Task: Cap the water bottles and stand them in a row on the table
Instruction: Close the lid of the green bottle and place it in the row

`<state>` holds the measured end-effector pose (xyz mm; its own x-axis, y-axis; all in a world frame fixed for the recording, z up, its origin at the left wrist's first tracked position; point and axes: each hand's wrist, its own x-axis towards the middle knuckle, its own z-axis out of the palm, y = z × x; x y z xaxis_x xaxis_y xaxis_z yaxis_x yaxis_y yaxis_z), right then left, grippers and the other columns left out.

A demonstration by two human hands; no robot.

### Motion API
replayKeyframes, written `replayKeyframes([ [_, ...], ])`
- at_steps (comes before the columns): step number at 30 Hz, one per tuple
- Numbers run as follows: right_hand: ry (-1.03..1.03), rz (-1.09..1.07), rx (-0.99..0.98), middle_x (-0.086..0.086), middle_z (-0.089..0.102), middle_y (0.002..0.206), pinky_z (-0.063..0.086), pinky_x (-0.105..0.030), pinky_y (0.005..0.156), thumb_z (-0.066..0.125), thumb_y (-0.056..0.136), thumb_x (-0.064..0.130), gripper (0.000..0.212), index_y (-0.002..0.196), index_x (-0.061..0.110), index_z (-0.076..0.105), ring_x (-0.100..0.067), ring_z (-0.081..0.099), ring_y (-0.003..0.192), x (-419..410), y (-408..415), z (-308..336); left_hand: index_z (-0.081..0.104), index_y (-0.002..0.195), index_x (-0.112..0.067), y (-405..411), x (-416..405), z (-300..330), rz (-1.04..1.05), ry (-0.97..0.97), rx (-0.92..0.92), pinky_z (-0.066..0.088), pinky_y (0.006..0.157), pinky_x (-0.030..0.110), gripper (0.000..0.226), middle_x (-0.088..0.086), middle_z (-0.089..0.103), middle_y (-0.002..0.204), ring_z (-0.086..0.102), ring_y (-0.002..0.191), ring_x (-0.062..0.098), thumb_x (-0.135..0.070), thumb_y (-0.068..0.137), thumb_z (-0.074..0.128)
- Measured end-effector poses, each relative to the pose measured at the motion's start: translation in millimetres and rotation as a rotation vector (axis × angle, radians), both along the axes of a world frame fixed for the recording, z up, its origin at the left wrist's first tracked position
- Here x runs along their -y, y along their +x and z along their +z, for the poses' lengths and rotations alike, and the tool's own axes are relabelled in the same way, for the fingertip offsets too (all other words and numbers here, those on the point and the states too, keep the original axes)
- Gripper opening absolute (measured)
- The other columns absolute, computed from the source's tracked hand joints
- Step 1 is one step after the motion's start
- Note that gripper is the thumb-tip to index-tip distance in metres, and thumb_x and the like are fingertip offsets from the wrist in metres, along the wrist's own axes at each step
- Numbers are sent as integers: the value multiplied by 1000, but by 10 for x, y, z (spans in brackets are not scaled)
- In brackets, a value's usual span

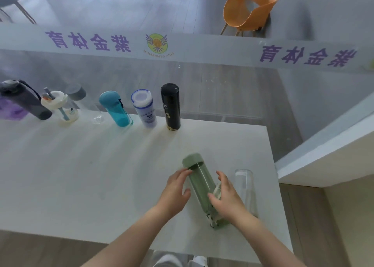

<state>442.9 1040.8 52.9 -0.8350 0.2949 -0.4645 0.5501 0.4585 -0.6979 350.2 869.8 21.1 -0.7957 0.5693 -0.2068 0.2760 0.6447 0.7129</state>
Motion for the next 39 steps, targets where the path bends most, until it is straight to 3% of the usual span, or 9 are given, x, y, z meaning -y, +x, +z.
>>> replayKeyframes([
  [3, -11, 9, 33, 0, 25, 154, 29, -31, 113, 61, 90, 31, 79, 151, 26, 11, -16, 28, 141, 68, 204, -83, 41, 143, -29, 256, 15, -93, -156, -20, -101, 26, 118, 32, 58, -12, 35, 153, 29, 141, 12, -8, 90, 51],
  [5, 4, 27, 48, 0, 24, 153, 31, -29, 112, 64, 87, 35, 86, 153, 24, 9, -16, 32, 139, 108, 306, -139, 39, 146, -28, 392, 20, -157, -226, -48, -141, 23, 119, 28, 62, -13, 30, 156, 28, 143, 13, -6, 88, 49],
  [8, 12, 43, 72, -3, 23, 153, 30, -28, 113, 68, 85, 36, 94, 153, 22, 5, -17, 32, 139, 161, 409, -227, 32, 149, -27, 516, 17, -183, -234, -94, -150, 17, 117, 20, 67, -12, 19, 160, 25, 145, 13, -5, 88, 48],
  [16, 93, 84, 141, -3, 37, 139, 40, -33, 97, 64, 80, 51, 101, 151, 35, -6, -24, 47, 123, 255, 499, -223, 16, 153, -32, 616, 67, -131, -258, -266, -201, 21, 119, 33, 76, -4, 11, 162, 19, 146, 21, -8, 88, 46],
  [23, -68, 2, 167, 3, 53, 127, 45, -27, 81, 60, 79, 46, 96, 151, 30, -2, -16, 56, 104, 351, 531, -47, 2, 152, -40, 595, 137, -53, -341, -374, -274, 20, 119, 36, 83, -4, -5, 163, 7, 149, 22, -16, 89, 51],
  [27, -140, -40, 206, 1, 54, 131, 45, -29, 87, 60, 81, 49, 94, 151, 30, 0, -19, 55, 106, 407, 596, 91, -2, 152, -39, 625, 189, -2, -409, -349, -316, 21, 118, 35, 88, -5, -9, 163, 4, 150, 20, -23, 88, 56],
  [31, -163, -90, 231, -2, 54, 134, 46, -35, 98, 63, 80, 53, 94, 151, 28, 6, -24, 56, 115, 550, 702, 180, 0, 152, -37, 748, 320, -19, -424, -294, -323, 27, 117, 35, 93, -3, -5, 163, 11, 148, 21, -31, 84, 64],
  [36, -367, -174, 189, 1, 60, 118, 56, -30, 74, 67, 80, 53, 75, 140, 26, 31, -13, 64, 97, 750, 903, 355, 4, 144, -42, 897, 525, -21, -398, -157, -358, 35, 113, 39, 95, -2, 14, 161, 24, 144, 24, -33, 77, 70],
  [39, -400, -173, 182, -1, 67, 113, 60, -35, 76, 65, 74, 63, 68, 128, 25, 47, -14, 69, 95, 818, 979, 524, 13, 143, -42, 937, 617, 45, -377, -44, -304, 37, 112, 42, 89, -5, 23, 159, 26, 145, 24, -41, 76, 71],
])
